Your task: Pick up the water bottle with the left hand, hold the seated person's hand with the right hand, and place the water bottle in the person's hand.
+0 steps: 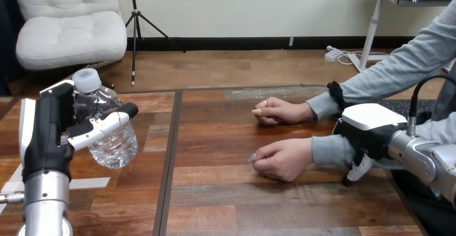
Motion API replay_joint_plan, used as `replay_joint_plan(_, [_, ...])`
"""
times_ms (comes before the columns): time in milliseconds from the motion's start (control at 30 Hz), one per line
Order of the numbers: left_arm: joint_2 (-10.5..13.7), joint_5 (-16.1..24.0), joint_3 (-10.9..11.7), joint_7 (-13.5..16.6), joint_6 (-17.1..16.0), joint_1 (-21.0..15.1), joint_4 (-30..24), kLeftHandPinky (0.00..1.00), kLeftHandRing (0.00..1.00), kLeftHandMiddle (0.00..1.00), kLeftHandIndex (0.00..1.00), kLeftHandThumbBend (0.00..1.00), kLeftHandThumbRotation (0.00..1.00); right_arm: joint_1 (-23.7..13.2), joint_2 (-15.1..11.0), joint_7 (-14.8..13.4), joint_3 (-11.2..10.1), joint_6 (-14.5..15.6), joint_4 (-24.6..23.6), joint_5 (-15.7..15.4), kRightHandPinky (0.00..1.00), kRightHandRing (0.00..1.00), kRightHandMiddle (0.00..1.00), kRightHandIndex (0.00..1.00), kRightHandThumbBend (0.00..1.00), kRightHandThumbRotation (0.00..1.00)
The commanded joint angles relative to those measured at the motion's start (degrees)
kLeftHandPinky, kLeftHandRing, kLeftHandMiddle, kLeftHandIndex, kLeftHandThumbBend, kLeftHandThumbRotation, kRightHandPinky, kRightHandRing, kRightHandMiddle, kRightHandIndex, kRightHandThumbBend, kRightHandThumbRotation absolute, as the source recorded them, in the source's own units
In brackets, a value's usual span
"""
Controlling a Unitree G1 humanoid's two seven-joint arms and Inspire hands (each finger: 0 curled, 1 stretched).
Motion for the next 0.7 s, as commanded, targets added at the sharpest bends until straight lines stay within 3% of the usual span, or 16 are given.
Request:
replay_joint_plan(0, [0.32,-0.44,0.17,-0.07,-1.79,-2.25,-3.63,0.32,0.37,0.42,0.43,0.67,0.0,-1.74,0.77,-1.7,-0.85,-0.48,0.23,1.23,0.25,0.3,0.38,0.42,0.72,0.09])
replay_joint_plan(667, [0.44,-0.26,0.17,-0.14,-2.14,-2.28,-3.31,0.31,0.37,0.42,0.43,0.67,0.0,-1.58,0.71,-2.04,-1.61,-0.91,0.04,2.29,0.27,0.32,0.38,0.42,0.66,0.02])
